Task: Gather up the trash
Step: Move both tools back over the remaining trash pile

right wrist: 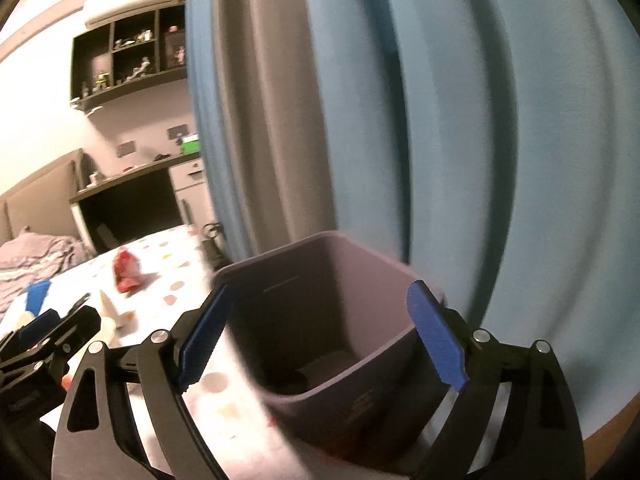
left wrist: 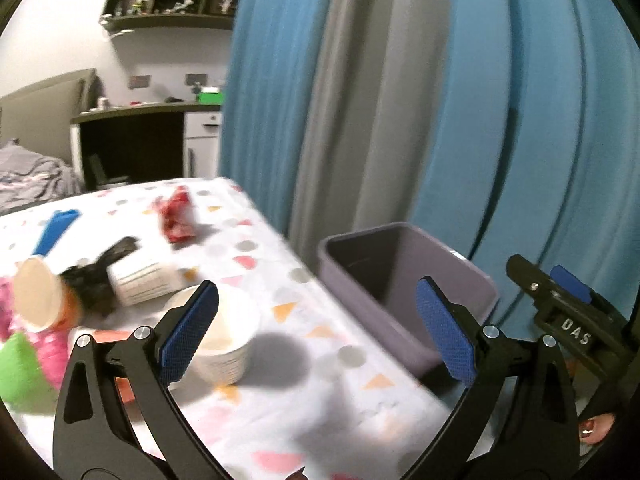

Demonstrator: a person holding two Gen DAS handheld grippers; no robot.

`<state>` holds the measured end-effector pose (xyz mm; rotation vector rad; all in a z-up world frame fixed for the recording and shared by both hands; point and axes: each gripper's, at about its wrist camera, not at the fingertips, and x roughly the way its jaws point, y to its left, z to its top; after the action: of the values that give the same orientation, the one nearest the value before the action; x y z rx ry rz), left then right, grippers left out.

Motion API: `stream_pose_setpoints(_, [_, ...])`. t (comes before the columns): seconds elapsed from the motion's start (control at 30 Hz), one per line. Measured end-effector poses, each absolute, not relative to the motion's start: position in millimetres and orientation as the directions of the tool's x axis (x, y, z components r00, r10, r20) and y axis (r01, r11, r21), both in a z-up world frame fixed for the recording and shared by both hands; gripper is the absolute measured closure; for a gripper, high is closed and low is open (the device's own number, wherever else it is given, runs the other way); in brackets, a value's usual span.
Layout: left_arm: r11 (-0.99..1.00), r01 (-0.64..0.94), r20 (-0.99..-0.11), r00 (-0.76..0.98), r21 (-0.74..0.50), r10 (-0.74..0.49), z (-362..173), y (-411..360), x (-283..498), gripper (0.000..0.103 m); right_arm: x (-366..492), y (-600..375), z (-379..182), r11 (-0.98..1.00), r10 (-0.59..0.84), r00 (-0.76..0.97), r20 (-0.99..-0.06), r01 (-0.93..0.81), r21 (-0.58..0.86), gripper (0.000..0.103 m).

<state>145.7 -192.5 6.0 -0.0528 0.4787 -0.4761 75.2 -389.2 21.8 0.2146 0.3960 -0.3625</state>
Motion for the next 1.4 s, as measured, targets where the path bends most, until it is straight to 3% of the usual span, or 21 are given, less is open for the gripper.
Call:
stream_pose_setpoints(0.47, [0.983, 0.134, -0.476, 0.862, -0.122, -0.176, -12.7, -38.2, 106.7, 0.006, 61.5, -278.0, 31.4, 0.984, -0.083, 0.918, -0.388, 0.138, 0.117, 0.016])
stream_pose_setpoints(0.73, [0.996, -0.066, -0.465, 0.885, -0.058, 0.032, -20.3, 52.1, 76.7, 0.006, 68.3, -184.6, 17.6, 0.99, 0.123, 0.893, -0.433, -0.082, 0.112, 0.017])
stream_pose_setpoints(0.97, [0.972, -0.21, -0.466, 0.874, -0.103, 0.14, -22.5, 118.9, 55.4, 0.006, 87.6, -106.9, -1.8, 0.96, 0.273, 0.833, -0.48, -0.268, 0.082, 0.017])
stream_pose_setpoints(1.4, [0.948, -0.294, -0.463, 0.862, -0.125, 0.206, -23.6, 168.0, 47.0, 0.006, 144.4, -32.4, -28.2, 0.914, 0.371, 0.722, -0.584, -0.395, 0.093, 0.037])
